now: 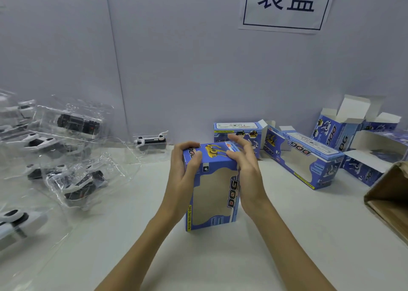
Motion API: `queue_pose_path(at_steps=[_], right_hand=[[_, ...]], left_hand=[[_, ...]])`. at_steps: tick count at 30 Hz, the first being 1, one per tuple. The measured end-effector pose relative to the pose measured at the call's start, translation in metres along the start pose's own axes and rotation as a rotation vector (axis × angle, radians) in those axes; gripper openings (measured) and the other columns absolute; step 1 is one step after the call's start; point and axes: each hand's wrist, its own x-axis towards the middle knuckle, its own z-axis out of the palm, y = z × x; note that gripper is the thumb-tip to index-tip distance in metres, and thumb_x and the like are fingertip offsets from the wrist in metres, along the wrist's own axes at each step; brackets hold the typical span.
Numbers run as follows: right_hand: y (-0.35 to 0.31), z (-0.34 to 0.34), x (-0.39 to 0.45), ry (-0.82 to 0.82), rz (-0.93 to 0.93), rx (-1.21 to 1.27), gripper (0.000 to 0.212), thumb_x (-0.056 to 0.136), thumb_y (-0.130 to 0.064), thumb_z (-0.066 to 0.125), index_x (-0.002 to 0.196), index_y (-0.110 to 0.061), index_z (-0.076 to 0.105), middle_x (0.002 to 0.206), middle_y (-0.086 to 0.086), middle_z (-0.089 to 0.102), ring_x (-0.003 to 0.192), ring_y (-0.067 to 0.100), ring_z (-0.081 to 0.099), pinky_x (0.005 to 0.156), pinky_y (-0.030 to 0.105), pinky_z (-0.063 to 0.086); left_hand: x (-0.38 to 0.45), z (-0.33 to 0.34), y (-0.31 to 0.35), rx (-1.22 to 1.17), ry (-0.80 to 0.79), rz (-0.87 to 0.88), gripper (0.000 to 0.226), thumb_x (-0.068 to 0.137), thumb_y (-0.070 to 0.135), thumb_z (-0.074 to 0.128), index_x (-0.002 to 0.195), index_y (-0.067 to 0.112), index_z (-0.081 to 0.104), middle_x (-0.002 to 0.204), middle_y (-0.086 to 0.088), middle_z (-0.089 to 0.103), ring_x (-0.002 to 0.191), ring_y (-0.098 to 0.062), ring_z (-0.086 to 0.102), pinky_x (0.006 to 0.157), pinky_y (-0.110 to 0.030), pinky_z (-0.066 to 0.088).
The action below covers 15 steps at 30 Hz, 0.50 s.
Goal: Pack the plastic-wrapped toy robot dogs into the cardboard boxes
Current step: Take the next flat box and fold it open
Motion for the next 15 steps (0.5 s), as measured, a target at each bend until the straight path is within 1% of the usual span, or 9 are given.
queue_pose_path(at_steps=[1,2,4,6,7,9,11,13,15], right_hand=[[0.001,-0.002,-0.001,-0.003,-0.006,0.005,0.035,0.102,-0.008,0.053,0.131,-0.026,0.059,0.133,0.012,0.066,0.103,0.024,0.074,0.074,0.03,0.061],[0.002,-0.002,-0.002,0.001,-0.029,0.007,0.036,0.102,-0.009,0.054,0.131,-0.029,0.06,0.133,0.009,0.065,0.107,0.026,0.073,0.075,0.031,0.061],[0.004,-0.002,0.0,0.024,-0.078,-0.004,0.039,0.098,-0.011,0.057,0.129,-0.034,0.061,0.129,-0.002,0.067,0.111,0.025,0.072,0.077,0.028,0.061],[0.006,0.004,-0.002,0.054,-0.116,-0.038,0.04,0.095,-0.024,0.058,0.133,-0.038,0.057,0.12,-0.016,0.069,0.11,0.02,0.072,0.081,0.029,0.061],[0.008,0.005,-0.006,0.082,-0.174,-0.092,0.042,0.097,-0.031,0.058,0.138,-0.039,0.052,0.122,-0.019,0.067,0.115,0.017,0.07,0.086,0.028,0.06],[0.014,0.005,-0.016,0.13,-0.376,-0.344,0.047,0.102,-0.035,0.059,0.147,-0.038,0.045,0.138,-0.014,0.055,0.132,0.014,0.055,0.096,0.017,0.049],[0.021,0.002,-0.025,0.08,-0.523,-0.595,0.05,0.103,-0.035,0.06,0.15,-0.04,0.044,0.146,-0.006,0.044,0.141,0.013,0.045,0.104,0.012,0.04],[0.024,0.008,-0.033,-0.02,-0.472,-0.53,0.067,0.098,-0.042,0.066,0.157,-0.038,0.034,0.156,-0.008,0.038,0.149,0.011,0.038,0.111,0.02,0.04],[0.023,0.016,-0.033,-0.07,-0.341,-0.347,0.099,0.087,-0.052,0.078,0.163,-0.036,0.016,0.161,-0.02,0.033,0.147,0.003,0.04,0.108,0.021,0.047]], left_hand=[[-0.002,-0.001,-0.002,0.021,-0.023,0.002,0.031,0.092,0.054,0.06,0.118,0.038,0.055,0.126,-0.01,0.063,0.11,-0.036,0.069,0.088,-0.06,0.057],[-0.003,-0.003,-0.002,0.029,-0.049,0.008,0.033,0.09,0.058,0.061,0.118,0.041,0.054,0.124,-0.008,0.065,0.108,-0.035,0.069,0.087,-0.06,0.058],[-0.003,-0.006,-0.002,0.048,-0.081,0.024,0.036,0.087,0.06,0.063,0.118,0.044,0.054,0.118,-0.001,0.07,0.103,-0.029,0.072,0.08,-0.049,0.062],[0.0,-0.009,-0.004,0.09,-0.06,0.056,0.042,0.086,0.063,0.064,0.122,0.044,0.053,0.114,0.006,0.072,0.099,-0.022,0.074,0.073,-0.033,0.061],[0.001,-0.009,-0.005,0.109,-0.027,0.089,0.048,0.086,0.062,0.066,0.127,0.043,0.051,0.113,0.008,0.072,0.098,-0.02,0.074,0.072,-0.028,0.059],[0.001,-0.006,-0.007,0.123,0.063,0.138,0.065,0.085,0.058,0.073,0.14,0.042,0.041,0.11,0.008,0.072,0.092,-0.018,0.075,0.069,-0.026,0.06],[0.0,-0.003,-0.008,0.137,0.142,0.127,0.073,0.084,0.07,0.07,0.141,0.04,0.036,0.11,0.008,0.073,0.092,-0.014,0.076,0.073,-0.031,0.062],[0.0,-0.005,-0.007,0.138,0.172,0.093,0.071,0.084,0.088,0.048,0.13,0.034,0.046,0.107,0.013,0.075,0.092,-0.01,0.075,0.076,-0.033,0.06],[0.0,-0.012,-0.007,0.143,0.109,0.167,0.061,0.096,0.08,0.036,0.119,0.029,0.059,0.107,0.011,0.076,0.096,-0.013,0.074,0.076,-0.026,0.057]])
